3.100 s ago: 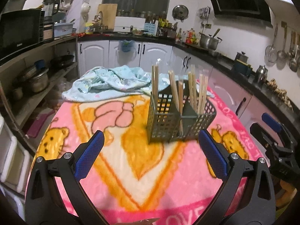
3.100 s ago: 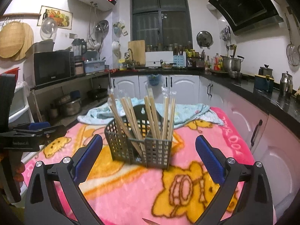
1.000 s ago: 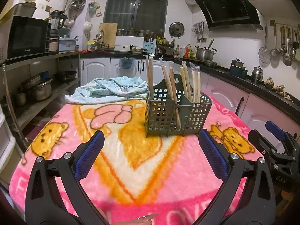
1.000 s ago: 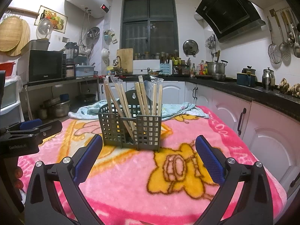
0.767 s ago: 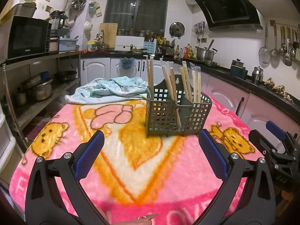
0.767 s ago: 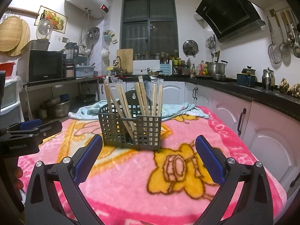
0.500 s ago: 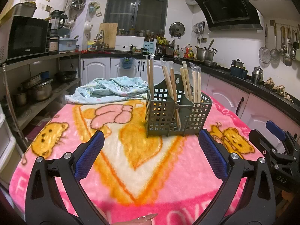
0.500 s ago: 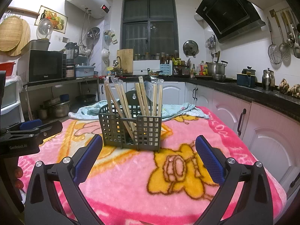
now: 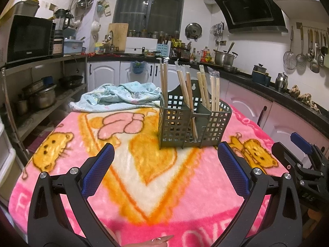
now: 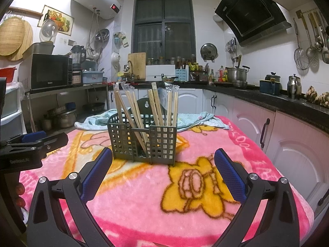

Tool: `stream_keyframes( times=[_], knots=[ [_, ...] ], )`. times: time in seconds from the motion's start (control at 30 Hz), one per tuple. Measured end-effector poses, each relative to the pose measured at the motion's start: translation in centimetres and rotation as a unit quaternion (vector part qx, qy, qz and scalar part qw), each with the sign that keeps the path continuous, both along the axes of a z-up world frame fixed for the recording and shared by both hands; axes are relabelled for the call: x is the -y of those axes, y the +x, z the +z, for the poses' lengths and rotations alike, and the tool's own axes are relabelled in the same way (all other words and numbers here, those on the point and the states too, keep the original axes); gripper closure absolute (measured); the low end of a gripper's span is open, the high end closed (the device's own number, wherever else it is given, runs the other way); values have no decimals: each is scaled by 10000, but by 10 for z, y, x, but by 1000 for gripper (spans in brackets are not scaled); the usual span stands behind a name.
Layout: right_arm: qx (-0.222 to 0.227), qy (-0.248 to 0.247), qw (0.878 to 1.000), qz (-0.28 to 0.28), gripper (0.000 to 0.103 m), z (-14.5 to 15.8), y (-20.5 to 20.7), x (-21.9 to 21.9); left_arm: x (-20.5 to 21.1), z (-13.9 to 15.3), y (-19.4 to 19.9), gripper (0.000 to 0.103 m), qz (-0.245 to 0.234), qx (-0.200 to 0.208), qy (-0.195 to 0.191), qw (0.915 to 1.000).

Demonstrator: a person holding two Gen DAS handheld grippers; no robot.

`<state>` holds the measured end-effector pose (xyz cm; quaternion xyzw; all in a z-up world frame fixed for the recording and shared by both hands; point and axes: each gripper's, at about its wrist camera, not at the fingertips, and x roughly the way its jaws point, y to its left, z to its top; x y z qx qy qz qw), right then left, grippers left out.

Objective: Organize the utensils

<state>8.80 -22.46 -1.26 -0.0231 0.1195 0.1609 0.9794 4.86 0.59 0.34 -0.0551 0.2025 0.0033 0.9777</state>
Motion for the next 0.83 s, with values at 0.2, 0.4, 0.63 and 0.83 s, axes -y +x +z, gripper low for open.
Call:
stream_keyframes(
  times=[0.2, 0.4, 0.63, 0.83],
  knots=[
    [-9, 0, 10000, 1, 6, 0, 0, 0, 0, -1, 0, 11, 2, -13, -9, 10000],
    [-11, -4, 10000, 2, 6, 0, 1, 1, 1, -3, 2, 11, -41, -91, -33, 9999],
    [-105, 48, 9999, -122, 6, 1, 6, 11, -7, -7, 8, 11, 29, -214, -130, 9997],
    [-1380, -110, 9791, -1488, 6, -6, 90, 75, -78, -16, 70, 11, 980, -1180, 42, 9882]
  ],
)
